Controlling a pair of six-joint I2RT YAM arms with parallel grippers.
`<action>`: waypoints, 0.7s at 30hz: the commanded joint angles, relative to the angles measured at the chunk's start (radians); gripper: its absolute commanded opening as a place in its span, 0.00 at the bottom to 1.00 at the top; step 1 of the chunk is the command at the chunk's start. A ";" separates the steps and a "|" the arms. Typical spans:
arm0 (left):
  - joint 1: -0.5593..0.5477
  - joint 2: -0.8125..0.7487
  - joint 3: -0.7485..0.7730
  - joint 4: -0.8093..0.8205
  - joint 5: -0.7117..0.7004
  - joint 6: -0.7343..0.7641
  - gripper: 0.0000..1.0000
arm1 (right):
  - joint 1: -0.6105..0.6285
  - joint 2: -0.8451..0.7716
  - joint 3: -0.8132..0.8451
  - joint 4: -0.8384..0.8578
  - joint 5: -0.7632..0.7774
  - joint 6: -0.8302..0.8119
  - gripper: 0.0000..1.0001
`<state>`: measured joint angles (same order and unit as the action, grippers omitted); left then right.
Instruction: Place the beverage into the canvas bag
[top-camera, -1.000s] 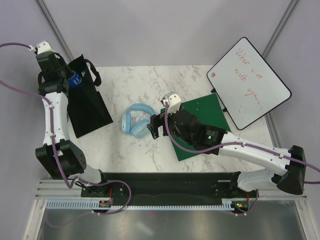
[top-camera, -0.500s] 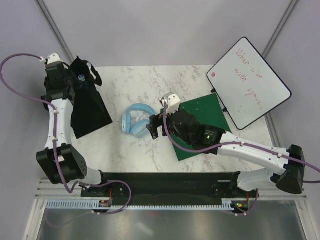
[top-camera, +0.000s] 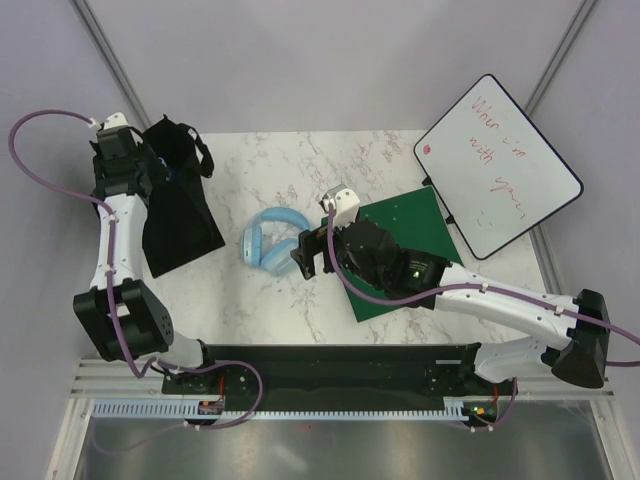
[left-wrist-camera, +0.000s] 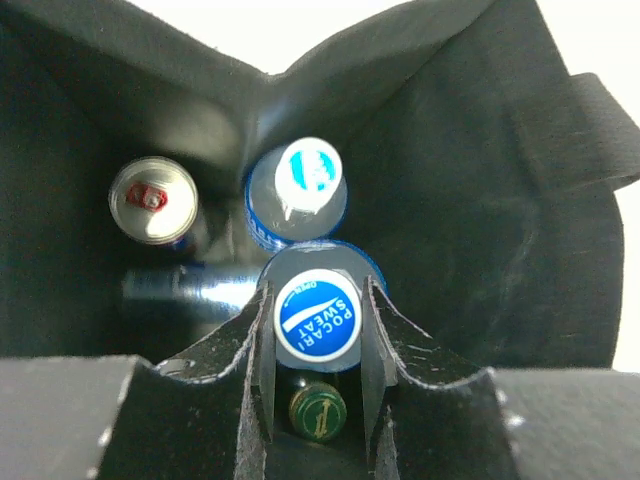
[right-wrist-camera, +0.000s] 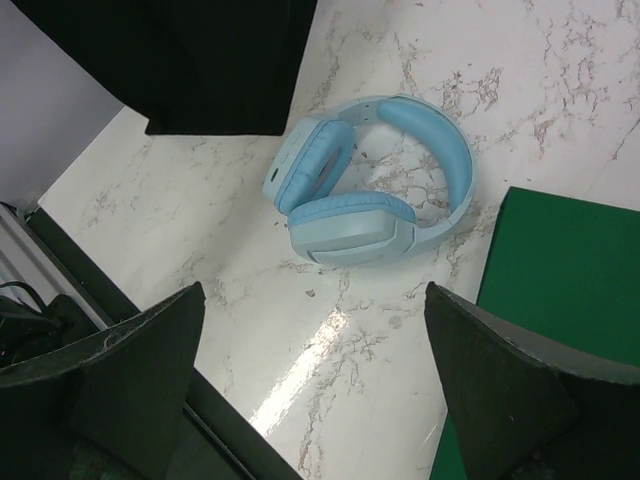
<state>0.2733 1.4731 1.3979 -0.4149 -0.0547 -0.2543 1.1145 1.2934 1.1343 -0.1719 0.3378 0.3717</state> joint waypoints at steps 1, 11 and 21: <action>0.015 0.016 0.023 -0.127 -0.031 0.015 0.02 | -0.004 -0.003 0.019 0.035 0.003 0.013 0.98; 0.015 0.032 -0.005 -0.185 -0.063 0.050 0.36 | -0.004 0.014 0.025 0.037 -0.014 0.026 0.98; 0.018 0.073 0.058 -0.255 -0.063 0.036 0.57 | -0.002 0.003 0.015 0.035 -0.011 0.032 0.98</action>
<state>0.2863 1.5299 1.4155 -0.5625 -0.0845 -0.2493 1.1145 1.3083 1.1343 -0.1715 0.3325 0.3901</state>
